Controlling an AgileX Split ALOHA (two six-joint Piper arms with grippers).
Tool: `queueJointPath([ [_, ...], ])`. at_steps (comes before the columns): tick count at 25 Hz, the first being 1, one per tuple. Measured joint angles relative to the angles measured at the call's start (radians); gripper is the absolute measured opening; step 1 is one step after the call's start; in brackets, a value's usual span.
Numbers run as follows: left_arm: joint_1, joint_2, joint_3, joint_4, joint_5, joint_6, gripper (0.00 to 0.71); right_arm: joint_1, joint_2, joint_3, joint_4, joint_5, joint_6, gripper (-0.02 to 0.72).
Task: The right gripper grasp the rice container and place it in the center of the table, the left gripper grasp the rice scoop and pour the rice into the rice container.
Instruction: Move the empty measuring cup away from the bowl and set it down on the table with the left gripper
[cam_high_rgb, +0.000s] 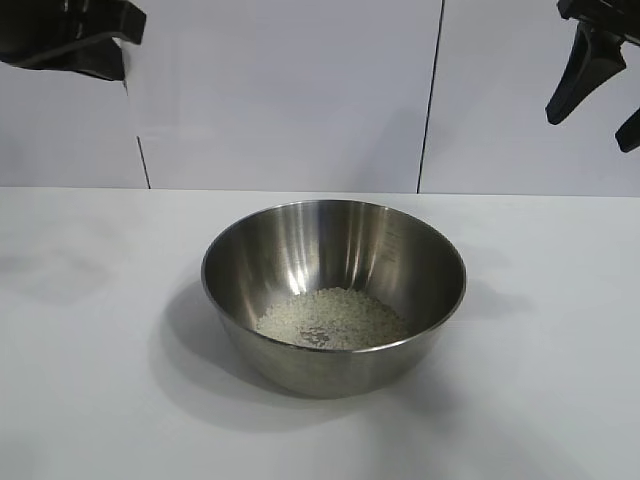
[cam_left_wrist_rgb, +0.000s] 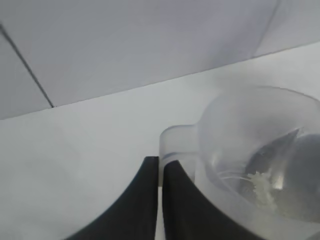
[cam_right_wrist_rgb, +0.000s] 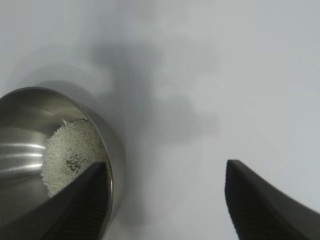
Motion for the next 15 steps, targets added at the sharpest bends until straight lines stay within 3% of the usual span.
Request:
queueJointPath([
  [10, 0.147, -0.003, 0.056, -0.138, 0.092, -0.191, 0.009, 0.0, 0.0, 0.0, 0.0, 0.0, -0.008, 0.463],
  [15, 0.18, -0.003, 0.065, -0.217, 0.132, -0.208, 0.009, 0.0, 0.0, 0.0, 0.0, 0.0, -0.009, 0.463],
])
